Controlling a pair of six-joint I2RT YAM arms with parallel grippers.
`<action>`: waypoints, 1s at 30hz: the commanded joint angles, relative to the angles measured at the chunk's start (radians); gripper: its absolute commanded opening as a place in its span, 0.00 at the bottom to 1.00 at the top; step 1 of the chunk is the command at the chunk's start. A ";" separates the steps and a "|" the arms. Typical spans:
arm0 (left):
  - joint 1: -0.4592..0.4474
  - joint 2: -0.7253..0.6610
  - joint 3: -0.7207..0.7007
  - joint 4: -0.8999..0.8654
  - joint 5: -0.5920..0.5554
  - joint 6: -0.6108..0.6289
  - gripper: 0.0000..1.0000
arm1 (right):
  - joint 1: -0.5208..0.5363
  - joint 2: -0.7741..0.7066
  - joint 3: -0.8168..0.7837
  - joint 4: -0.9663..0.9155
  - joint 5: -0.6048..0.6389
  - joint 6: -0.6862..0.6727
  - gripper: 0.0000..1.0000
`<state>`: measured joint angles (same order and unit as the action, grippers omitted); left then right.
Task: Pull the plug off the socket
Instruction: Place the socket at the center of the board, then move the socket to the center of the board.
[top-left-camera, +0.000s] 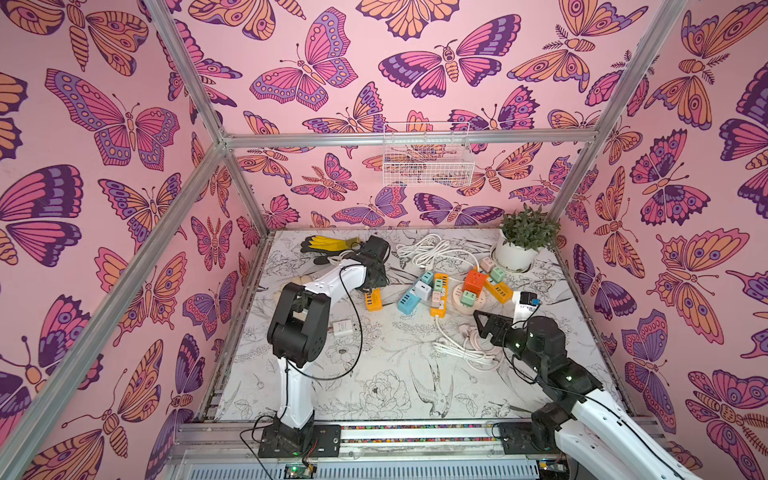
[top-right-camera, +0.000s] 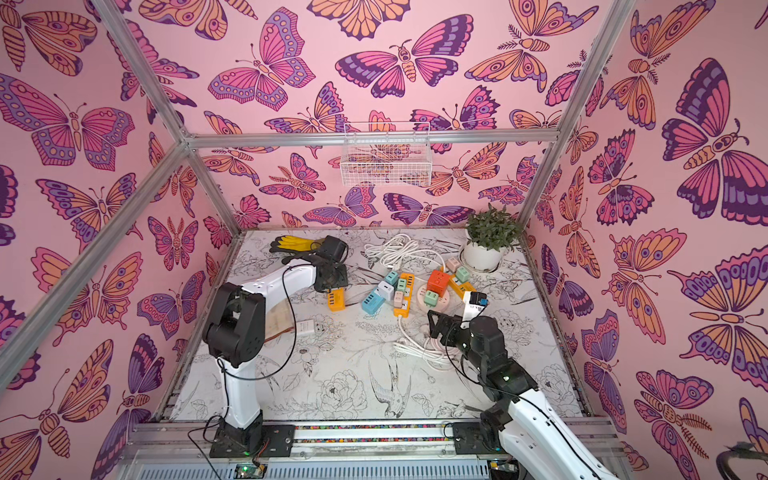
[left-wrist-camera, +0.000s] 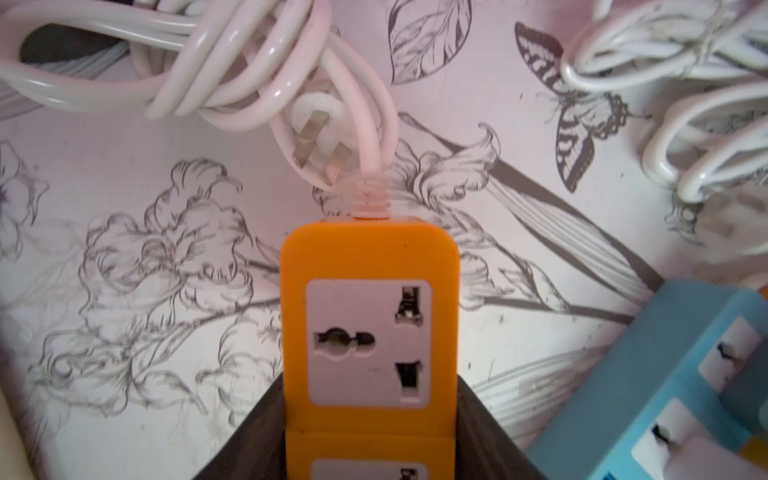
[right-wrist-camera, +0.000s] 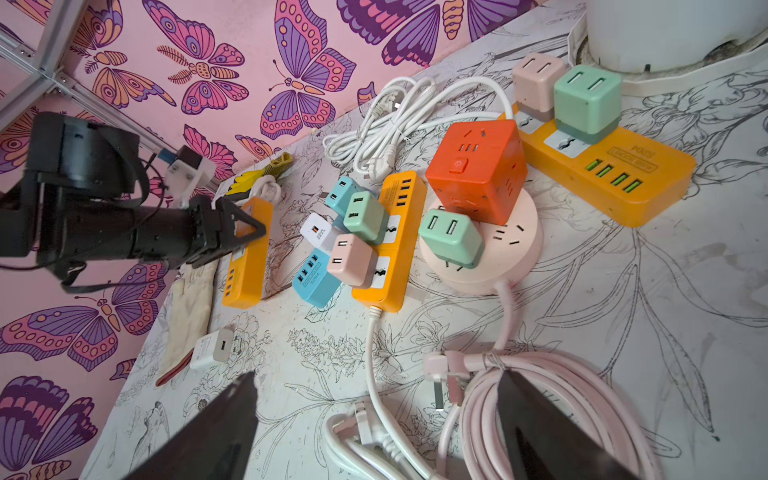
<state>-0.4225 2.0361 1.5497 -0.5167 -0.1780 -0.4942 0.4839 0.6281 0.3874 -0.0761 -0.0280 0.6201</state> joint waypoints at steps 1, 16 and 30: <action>0.019 0.040 0.050 -0.005 0.033 0.074 0.68 | -0.009 -0.017 -0.003 -0.003 -0.026 0.017 0.93; -0.045 -0.180 -0.104 0.042 0.462 0.450 0.79 | -0.010 -0.009 -0.044 0.193 -0.226 0.100 0.94; -0.111 -0.022 -0.071 0.028 0.466 0.707 0.81 | -0.010 0.114 -0.006 0.297 -0.314 0.148 0.93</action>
<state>-0.5064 1.9732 1.4425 -0.4793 0.2565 0.1326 0.4793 0.7437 0.3424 0.2119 -0.3347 0.7631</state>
